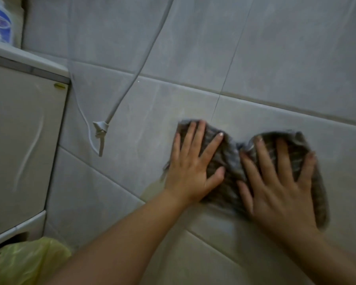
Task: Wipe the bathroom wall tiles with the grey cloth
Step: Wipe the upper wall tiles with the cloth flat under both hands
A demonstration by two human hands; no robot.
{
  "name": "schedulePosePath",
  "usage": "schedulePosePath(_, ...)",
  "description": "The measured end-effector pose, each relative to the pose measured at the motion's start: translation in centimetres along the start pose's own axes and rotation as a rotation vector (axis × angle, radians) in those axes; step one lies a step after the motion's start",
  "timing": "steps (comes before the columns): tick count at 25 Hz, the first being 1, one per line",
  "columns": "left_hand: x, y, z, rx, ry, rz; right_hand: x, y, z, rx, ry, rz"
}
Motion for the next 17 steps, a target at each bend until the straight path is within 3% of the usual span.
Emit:
schedulePosePath(5, 3.2, 6.3, -1.9, -0.1, -0.022, -0.166, -2.5, 7.4, -0.3, -0.008, 0.04, 0.228)
schedulePosePath(17, 4.0, -6.4, 1.4, -0.062, -0.018, -0.241, 6.4, -0.8, 2.3, 0.102, 0.028, -0.085)
Point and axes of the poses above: each hand's wrist, its own y-axis towards the middle knuckle, its own z-axis out of the palm, x = y × z, the point moved 9 cm from there along y, towards the middle knuckle, and after that the axes turned 4 degrees about x, right-handed, at the moved point
